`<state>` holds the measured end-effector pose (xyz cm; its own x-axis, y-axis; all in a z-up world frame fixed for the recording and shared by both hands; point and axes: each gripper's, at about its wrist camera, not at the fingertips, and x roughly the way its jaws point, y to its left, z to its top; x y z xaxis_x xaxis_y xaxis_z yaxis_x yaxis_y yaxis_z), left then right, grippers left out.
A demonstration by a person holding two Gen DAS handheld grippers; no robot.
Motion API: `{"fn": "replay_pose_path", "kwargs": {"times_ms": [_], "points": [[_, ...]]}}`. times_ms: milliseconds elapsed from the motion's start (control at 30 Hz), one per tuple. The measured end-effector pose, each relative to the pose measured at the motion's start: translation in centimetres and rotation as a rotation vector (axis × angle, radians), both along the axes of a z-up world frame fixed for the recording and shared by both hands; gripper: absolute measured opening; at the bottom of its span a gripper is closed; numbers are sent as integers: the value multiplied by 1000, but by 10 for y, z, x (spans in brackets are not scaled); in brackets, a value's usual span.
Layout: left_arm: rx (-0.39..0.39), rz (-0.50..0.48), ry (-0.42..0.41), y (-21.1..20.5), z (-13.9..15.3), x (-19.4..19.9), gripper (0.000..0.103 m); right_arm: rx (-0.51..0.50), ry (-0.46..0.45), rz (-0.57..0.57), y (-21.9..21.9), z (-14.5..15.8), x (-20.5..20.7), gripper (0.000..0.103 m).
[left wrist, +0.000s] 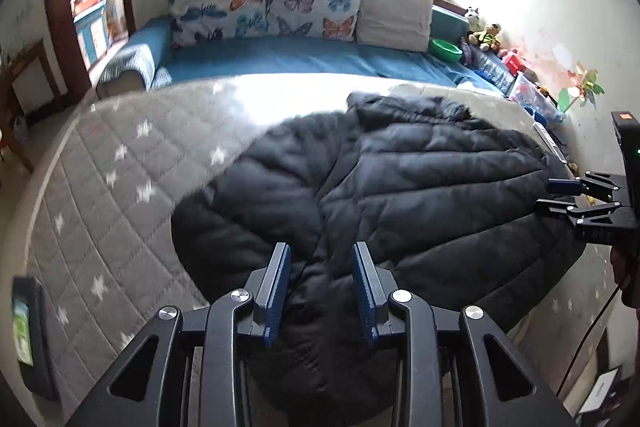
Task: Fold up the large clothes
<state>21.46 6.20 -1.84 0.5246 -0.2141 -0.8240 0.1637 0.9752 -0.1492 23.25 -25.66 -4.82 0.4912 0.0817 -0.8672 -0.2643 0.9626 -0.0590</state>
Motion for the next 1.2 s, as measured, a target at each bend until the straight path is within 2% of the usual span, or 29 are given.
{"fn": "replay_pose_path", "kwargs": {"times_ms": [100,300,467,533,600,733,767,933,1067,1200], "points": [[-48,17,16,8,-13,2,35,23,29,-16,-4,-8,7,66],[-61,22,47,11,-30,8,35,65,69,-33,-11,-26,18,76],[-38,23,18,6,-22,9,35,68,41,-29,-13,-26,14,80],[-8,19,-11,3,-15,2,44,52,19,-19,-12,-23,6,81],[41,28,-52,-1,-6,-6,70,42,-4,-20,-12,-17,-2,82],[120,39,-120,-5,8,-24,78,46,-28,-28,-14,-7,-15,82],[117,42,-124,-3,11,-28,85,53,-33,-28,-15,-4,-19,82],[37,83,-110,10,15,-41,87,88,-60,-52,-26,5,-31,82],[-108,120,-50,34,10,-45,87,125,-77,-81,-40,11,-37,82],[-211,147,3,49,2,-46,87,159,-82,-127,-60,12,-43,83]]}}
